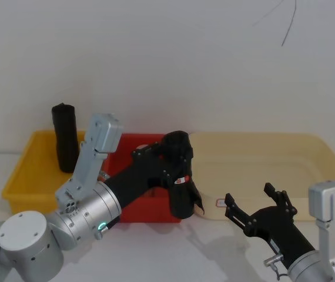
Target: Pick up the garbage bag with the one hand and transfer it to the other hand.
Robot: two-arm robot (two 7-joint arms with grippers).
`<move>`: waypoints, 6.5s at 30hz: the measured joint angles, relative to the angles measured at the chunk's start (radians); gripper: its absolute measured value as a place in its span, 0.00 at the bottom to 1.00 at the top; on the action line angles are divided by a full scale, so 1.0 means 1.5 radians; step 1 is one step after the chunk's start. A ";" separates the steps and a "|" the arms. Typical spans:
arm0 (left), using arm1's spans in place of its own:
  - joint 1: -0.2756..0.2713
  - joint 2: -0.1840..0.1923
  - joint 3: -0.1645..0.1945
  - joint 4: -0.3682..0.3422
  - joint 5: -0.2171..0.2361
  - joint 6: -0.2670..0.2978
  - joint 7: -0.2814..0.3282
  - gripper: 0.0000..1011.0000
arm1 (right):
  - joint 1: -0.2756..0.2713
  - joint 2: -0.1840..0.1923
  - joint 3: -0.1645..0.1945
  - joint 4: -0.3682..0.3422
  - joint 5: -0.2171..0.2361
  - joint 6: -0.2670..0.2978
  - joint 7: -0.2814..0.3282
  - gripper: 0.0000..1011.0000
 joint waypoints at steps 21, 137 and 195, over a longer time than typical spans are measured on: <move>-0.007 -0.003 0.004 0.014 -0.006 -0.005 0.003 0.44 | 0.012 0.033 -0.018 -0.018 0.020 0.024 0.095 0.99; -0.008 -0.004 0.005 0.017 -0.008 -0.005 0.004 0.99 | 0.259 -0.029 -0.019 0.243 0.021 0.061 0.148 0.52; 0.032 0.017 -0.024 -0.028 -0.004 -0.027 0.061 0.99 | 0.325 -0.013 0.003 0.187 -0.015 0.074 0.155 0.99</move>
